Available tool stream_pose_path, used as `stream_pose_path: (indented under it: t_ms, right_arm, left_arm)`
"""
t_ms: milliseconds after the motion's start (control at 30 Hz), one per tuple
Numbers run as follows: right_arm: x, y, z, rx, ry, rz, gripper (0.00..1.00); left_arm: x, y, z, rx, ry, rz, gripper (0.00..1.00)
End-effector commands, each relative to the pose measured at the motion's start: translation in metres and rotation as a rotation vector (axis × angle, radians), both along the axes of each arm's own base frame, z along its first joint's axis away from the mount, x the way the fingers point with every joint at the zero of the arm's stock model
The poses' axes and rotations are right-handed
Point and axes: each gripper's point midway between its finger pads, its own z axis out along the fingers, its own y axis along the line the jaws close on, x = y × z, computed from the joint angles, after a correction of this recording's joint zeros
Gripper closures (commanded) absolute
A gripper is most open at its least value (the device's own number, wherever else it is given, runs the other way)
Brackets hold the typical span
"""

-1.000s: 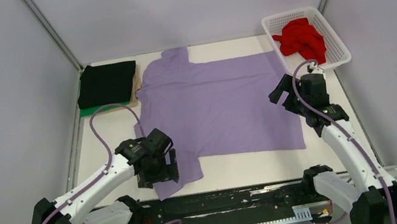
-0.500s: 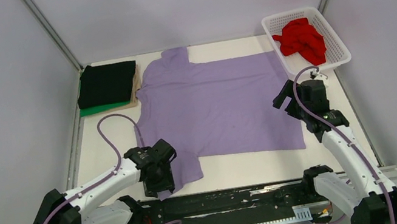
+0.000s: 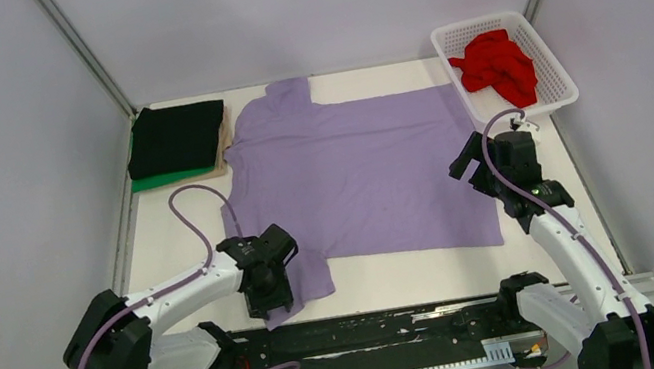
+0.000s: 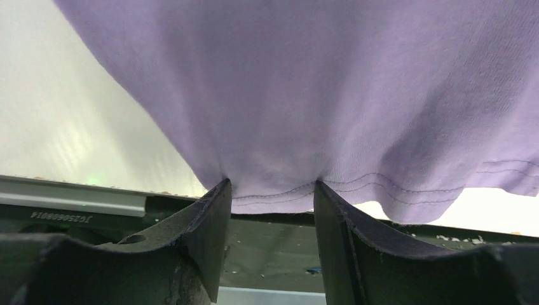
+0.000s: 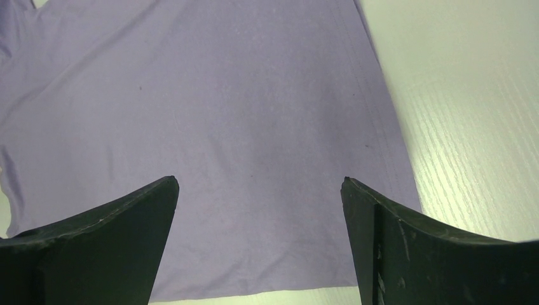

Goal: Fold and stack the t-shirts
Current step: Grab the side of the flattened tshirt closest away from the robot with both arms

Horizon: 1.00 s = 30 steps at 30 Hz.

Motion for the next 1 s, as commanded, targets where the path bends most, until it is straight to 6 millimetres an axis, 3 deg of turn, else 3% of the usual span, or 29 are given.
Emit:
stream_pose_path:
  t_ms: [0, 267, 467, 600, 733, 833, 967]
  right_arm:
    - [0.003, -0.005, 0.008, -0.019, -0.029, -0.014, 0.00]
    - [-0.002, -0.015, 0.006, -0.028, -0.019, -0.081, 0.00]
    - [-0.019, -0.025, 0.009, 0.008, 0.002, -0.201, 0.00]
    - [-0.050, -0.023, -0.003, 0.098, 0.109, -0.303, 0.00]
    - [-0.084, -0.010, -0.023, 0.202, 0.238, -0.346, 0.00]
    - [-0.105, -0.011, -0.042, 0.230, 0.320, -0.426, 0.00]
    - [-0.109, -0.013, -0.054, 0.270, 0.341, -0.520, 0.00]
  left_arm:
    - [0.006, -0.017, -0.015, -0.038, 0.015, 0.030, 0.44]
    - [0.001, -0.011, -0.020, -0.006, 0.039, 0.037, 0.54]
    - [0.008, -0.013, -0.007, 0.005, 0.019, 0.017, 0.77]
    - [0.014, -0.006, 0.013, 0.034, -0.022, -0.012, 1.00]
    - [0.013, -0.003, 0.026, 0.017, -0.042, -0.058, 1.00]
    - [0.014, -0.010, 0.030, -0.026, -0.047, -0.096, 1.00]
    - [0.015, -0.014, 0.033, -0.042, -0.052, -0.131, 1.00]
